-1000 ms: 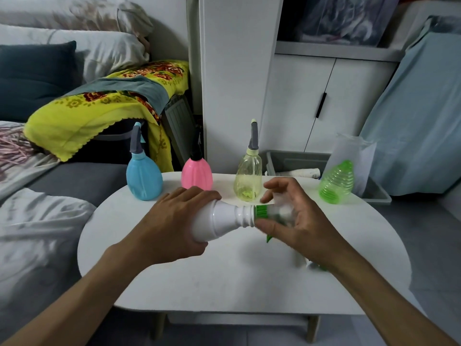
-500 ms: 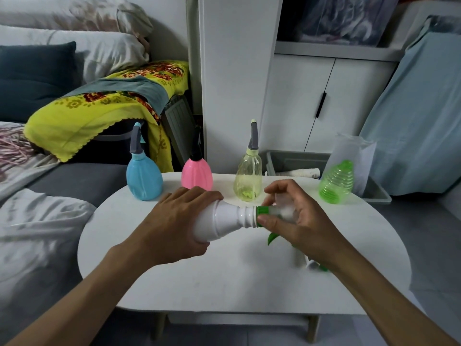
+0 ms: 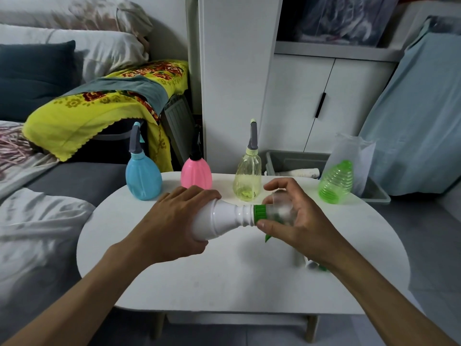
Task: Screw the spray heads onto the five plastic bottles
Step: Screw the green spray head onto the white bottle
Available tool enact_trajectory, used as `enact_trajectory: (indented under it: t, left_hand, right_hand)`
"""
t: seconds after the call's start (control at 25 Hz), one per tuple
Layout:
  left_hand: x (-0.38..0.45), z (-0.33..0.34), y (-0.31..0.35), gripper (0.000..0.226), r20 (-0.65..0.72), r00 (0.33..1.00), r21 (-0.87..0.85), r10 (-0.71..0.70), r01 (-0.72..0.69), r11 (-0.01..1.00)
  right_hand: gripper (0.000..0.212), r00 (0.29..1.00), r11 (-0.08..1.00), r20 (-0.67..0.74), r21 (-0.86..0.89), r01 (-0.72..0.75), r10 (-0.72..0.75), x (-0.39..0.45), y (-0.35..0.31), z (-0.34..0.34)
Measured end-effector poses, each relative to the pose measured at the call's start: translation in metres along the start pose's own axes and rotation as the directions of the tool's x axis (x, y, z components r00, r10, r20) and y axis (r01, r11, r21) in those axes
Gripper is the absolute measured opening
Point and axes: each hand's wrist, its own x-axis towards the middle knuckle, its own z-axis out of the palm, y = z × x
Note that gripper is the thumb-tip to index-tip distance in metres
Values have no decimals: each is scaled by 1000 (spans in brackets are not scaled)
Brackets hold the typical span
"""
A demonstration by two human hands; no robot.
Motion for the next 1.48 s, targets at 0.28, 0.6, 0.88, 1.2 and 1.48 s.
enact_trajectory:
  t: [0.28,0.6,0.88,1.2,1.48]
  left_hand:
    - [0,-2,8,90,123,990,-98,-72,85,992]
    - [6,-10,52,58,561,765,-772,317,621,-134]
    - [15,-1,81,51,440,890,-874,-119,455,170]
    - [17,-11,86,48,603,781,-794,165,567,219]
    - [20,7,90,61,494,869,-832,27,463,305]
  right_hand:
    - [38,996,994,-14,75,-84,85,1,-14,-5]
    - [51,957,308,291,911,-274,-11,5,-27,-3]
    - [29,974,415,7,904,-103,228,11,-37,-6]
    - [22,972,323,230,925,-202,-52,-1,-45,-9]
    - [27,985,456,28,884,-105,173,5,-53,-7]
